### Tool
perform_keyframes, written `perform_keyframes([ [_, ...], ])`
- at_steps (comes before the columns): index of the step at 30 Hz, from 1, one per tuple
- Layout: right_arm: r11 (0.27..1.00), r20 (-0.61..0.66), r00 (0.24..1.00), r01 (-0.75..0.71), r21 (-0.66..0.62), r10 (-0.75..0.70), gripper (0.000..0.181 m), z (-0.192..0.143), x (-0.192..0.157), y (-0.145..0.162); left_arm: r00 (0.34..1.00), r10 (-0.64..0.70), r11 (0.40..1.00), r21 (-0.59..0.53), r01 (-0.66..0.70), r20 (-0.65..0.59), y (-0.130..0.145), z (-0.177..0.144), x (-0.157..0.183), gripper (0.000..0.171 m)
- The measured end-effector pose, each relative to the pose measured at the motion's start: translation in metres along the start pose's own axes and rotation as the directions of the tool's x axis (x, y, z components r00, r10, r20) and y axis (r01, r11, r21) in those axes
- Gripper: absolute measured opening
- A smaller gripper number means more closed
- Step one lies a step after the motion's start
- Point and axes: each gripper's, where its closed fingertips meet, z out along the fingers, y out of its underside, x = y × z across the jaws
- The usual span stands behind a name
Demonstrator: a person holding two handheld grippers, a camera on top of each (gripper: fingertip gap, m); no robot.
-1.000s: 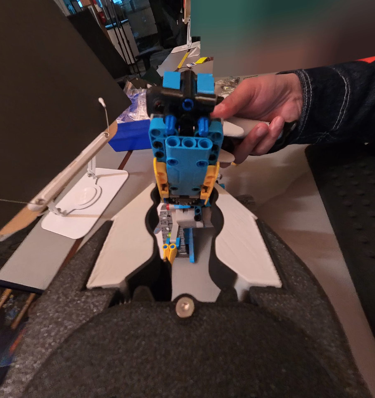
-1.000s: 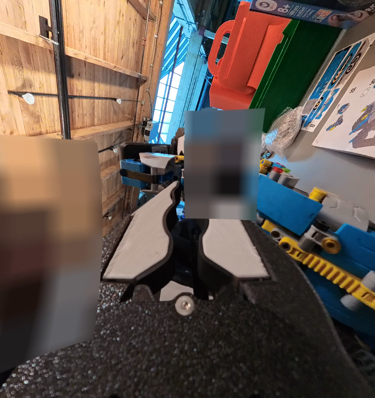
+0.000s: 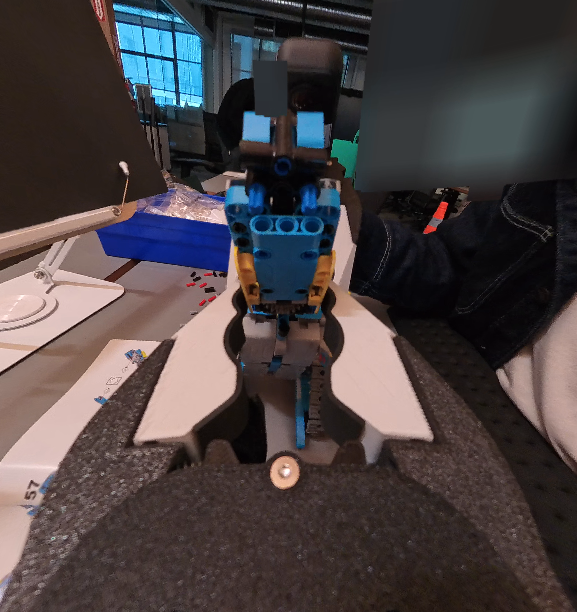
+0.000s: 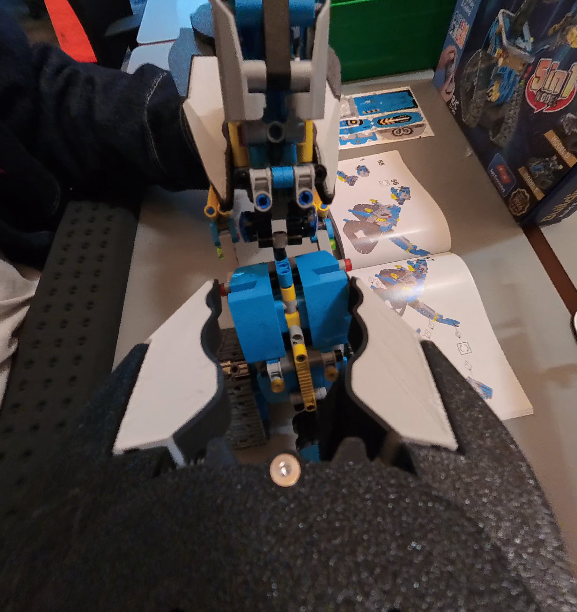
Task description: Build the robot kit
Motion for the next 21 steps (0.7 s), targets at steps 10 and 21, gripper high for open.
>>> perform_keyframes([
  [10, 1.000, 0.004, 1.000, 0.001, -0.003, -0.001, 0.076, 0.0000, -0.0011, 0.0021, 0.992, 0.119, 0.991, -0.069, -0.116, 0.042, 0.0038, 0.0021, 0.0031, 0.044],
  [21, 1.000, 0.006, 1.000, -0.017, -0.012, 0.017, 0.076, -0.0013, -0.0004, 0.0042, 0.984, 0.163, 0.980, -0.125, -0.154, 0.071, 0.0076, 0.0046, 0.0030, 0.044],
])
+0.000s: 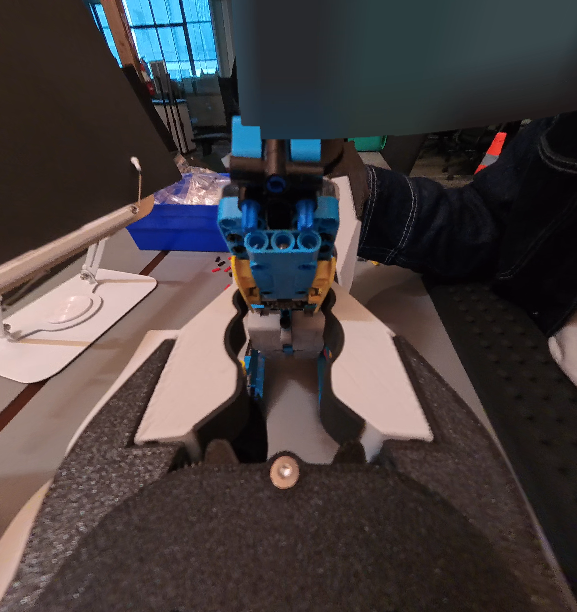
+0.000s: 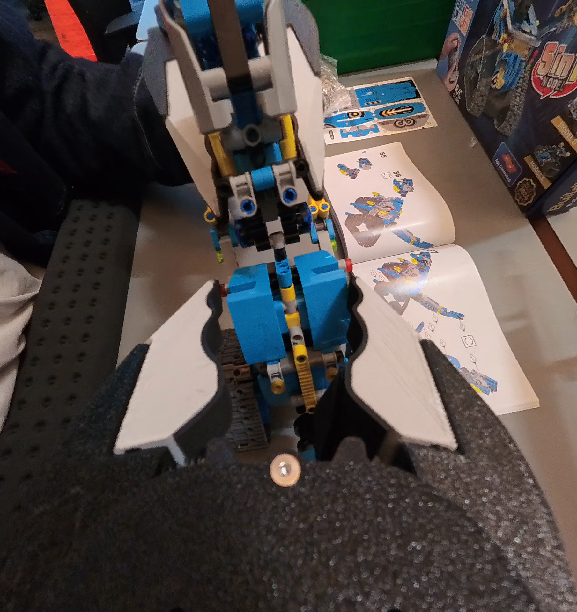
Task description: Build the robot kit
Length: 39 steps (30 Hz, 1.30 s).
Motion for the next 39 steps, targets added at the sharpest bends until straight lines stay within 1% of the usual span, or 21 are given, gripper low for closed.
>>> perform_keyframes([
  [5, 1.000, 0.004, 1.000, 0.004, 0.011, -0.004, 0.076, -0.001, 0.000, 0.000, 0.999, -0.054, 0.996, -0.065, 0.054, -0.006, 0.003, -0.001, 0.000, 0.044],
  [10, 1.000, 0.003, 1.000, 0.002, 0.008, -0.002, 0.076, -0.001, 0.000, 0.000, 0.997, -0.082, 0.992, -0.094, 0.080, -0.014, 0.004, -0.002, -0.001, 0.044],
  [13, 1.000, 0.002, 1.000, 0.003, 0.010, -0.003, 0.076, -0.001, 0.000, 0.000, 0.996, -0.091, 0.988, -0.122, 0.090, -0.001, 0.003, 0.000, -0.001, 0.044],
  [20, 1.000, -0.003, 1.000, 0.002, 0.008, -0.002, 0.077, -0.001, 0.000, 0.000, 0.992, -0.104, 0.965, -0.235, 0.117, 0.067, 0.005, 0.000, -0.001, 0.044],
  [21, 1.000, -0.005, 1.000, 0.004, 0.007, -0.004, 0.076, -0.001, 0.000, 0.000, 0.993, -0.090, 0.962, -0.253, 0.107, 0.076, 0.005, 0.000, -0.001, 0.044],
  [23, 1.000, -0.004, 1.000, 0.004, 0.005, -0.004, 0.077, 0.000, 0.000, 0.000, 0.998, 0.005, 0.951, -0.308, 0.016, 0.067, 0.008, -0.002, 0.002, 0.044],
  [24, 1.000, -0.003, 1.000, 0.003, 0.004, -0.003, 0.077, -0.001, 0.000, 0.000, 0.998, 0.029, 0.942, -0.335, -0.010, 0.051, 0.009, -0.003, 0.002, 0.044],
  [28, 1.000, -0.003, 1.000, 0.007, 0.002, -0.007, 0.076, 0.000, -0.001, 0.000, 1.000, 0.006, 0.931, -0.364, -0.016, -0.029, 0.011, -0.005, 0.001, 0.044],
  [31, 1.000, -0.006, 1.000, 0.006, -0.005, -0.006, 0.076, 0.001, -0.001, 0.000, 0.998, -0.020, 0.927, -0.376, -0.005, -0.061, 0.009, -0.003, 0.000, 0.044],
  [36, 1.000, -0.008, 1.000, 0.006, -0.012, -0.006, 0.077, 0.000, -0.001, 0.001, 0.997, 0.003, 0.916, -0.401, -0.033, -0.076, 0.010, -0.002, 0.001, 0.044],
  [37, 1.000, -0.008, 1.000, 0.004, -0.014, -0.004, 0.077, 0.000, -0.001, 0.001, 0.997, 0.001, 0.906, -0.421, -0.033, -0.076, 0.016, -0.001, 0.001, 0.045],
  [39, 1.000, -0.011, 1.000, 0.010, -0.028, -0.010, 0.077, 0.002, -0.002, 0.003, 0.997, 0.024, 0.909, -0.414, -0.054, -0.076, 0.016, 0.003, 0.003, 0.044],
])
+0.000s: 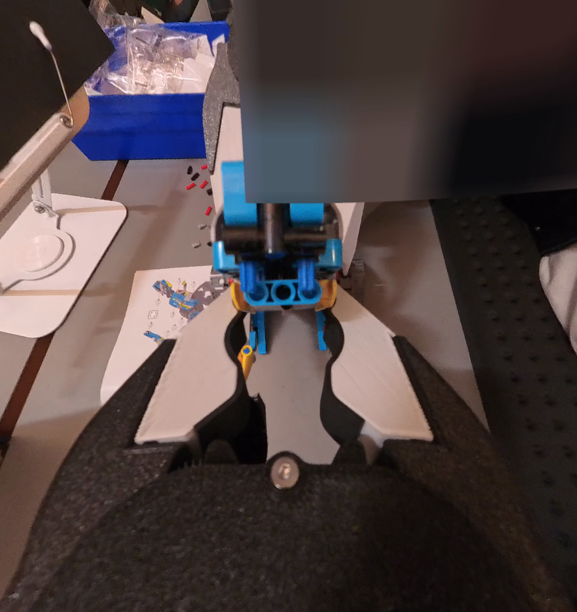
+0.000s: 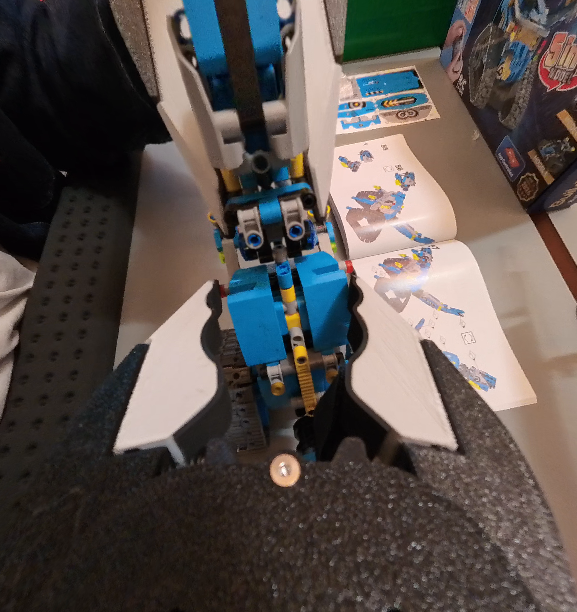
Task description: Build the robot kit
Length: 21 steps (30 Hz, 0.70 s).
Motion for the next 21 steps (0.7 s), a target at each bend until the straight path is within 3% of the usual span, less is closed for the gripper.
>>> perform_keyframes([
  [14, 1.000, -0.047, 0.999, 0.014, 0.023, -0.012, 0.079, -0.006, -0.001, -0.007, 0.999, -0.030, 0.997, 0.067, 0.032, -0.033, 0.002, -0.004, 0.001, 0.045],
  [17, 0.999, -0.105, 0.994, -0.001, 0.053, 0.007, 0.083, -0.022, 0.002, -0.017, 0.997, -0.065, 0.993, 0.098, 0.068, -0.033, -0.003, -0.014, -0.001, 0.061],
  [21, 0.999, -0.186, 0.982, -0.019, 0.047, 0.027, 0.081, -0.041, 0.000, -0.006, 0.998, -0.059, 0.988, 0.141, 0.058, 0.009, -0.014, -0.032, -0.005, 0.063],
])
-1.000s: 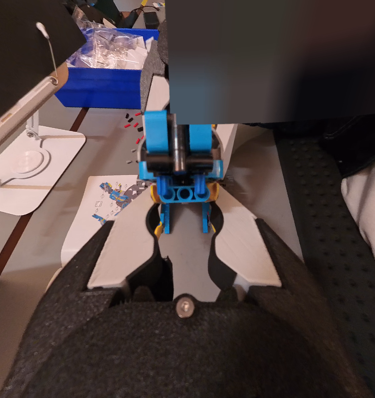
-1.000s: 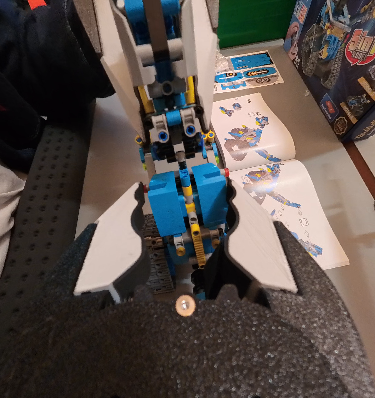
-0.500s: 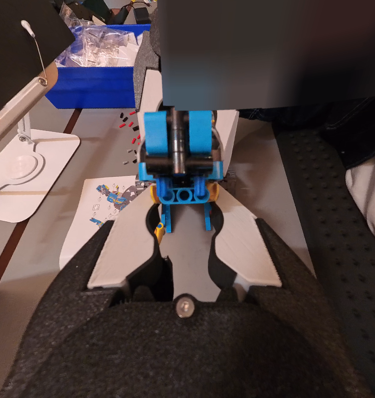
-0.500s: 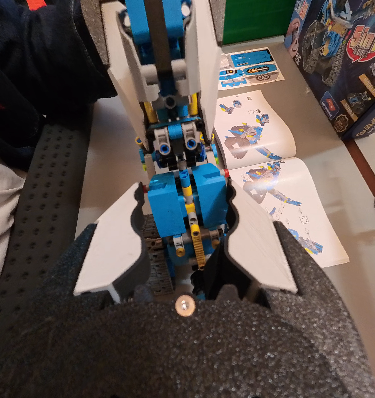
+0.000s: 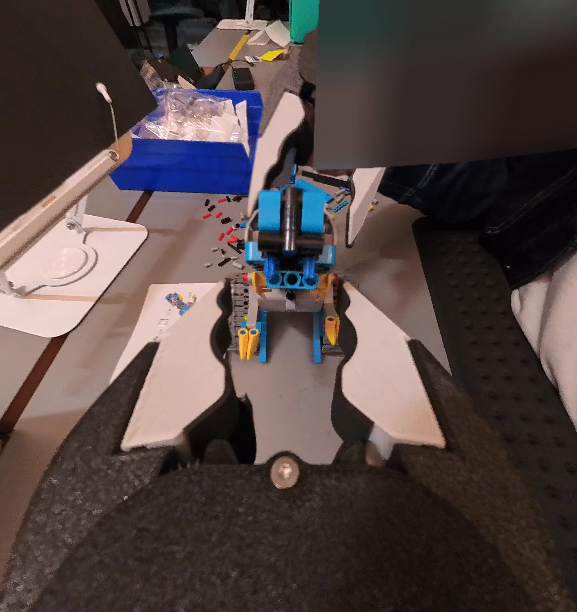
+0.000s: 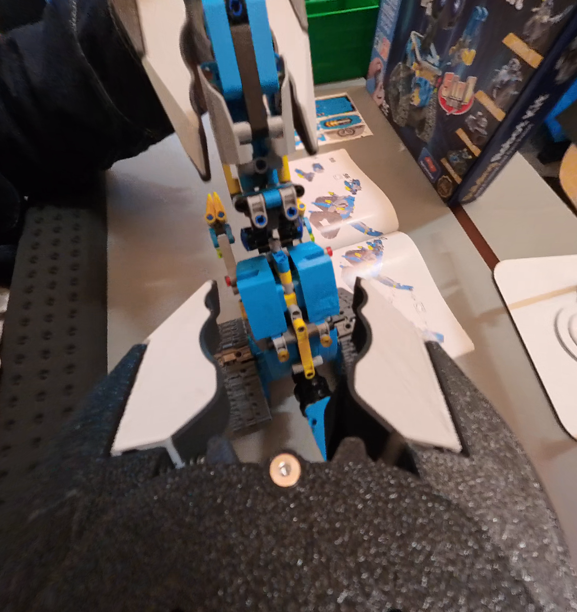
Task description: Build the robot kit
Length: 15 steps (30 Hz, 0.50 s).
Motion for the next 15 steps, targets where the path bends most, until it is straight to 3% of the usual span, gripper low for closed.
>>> perform_keyframes([
  [4, 0.995, -0.121, 0.989, -0.077, 0.066, 0.084, 0.076, -0.017, -0.005, 0.019, 0.999, -0.016, 1.000, -0.001, 0.016, 0.048, 0.001, -0.016, 0.000, 0.068],
  [9, 0.930, -0.195, 0.929, -0.262, 0.259, 0.316, 0.073, -0.031, -0.025, 0.047, 0.977, -0.185, 0.979, 0.108, 0.174, 0.103, 0.030, -0.034, 0.006, 0.069],
  [15, 0.935, -0.315, 0.894, -0.240, 0.263, 0.318, 0.080, -0.017, -0.044, 0.081, 0.942, -0.278, 0.951, 0.190, 0.243, 0.188, 0.049, -0.043, 0.015, 0.068],
])
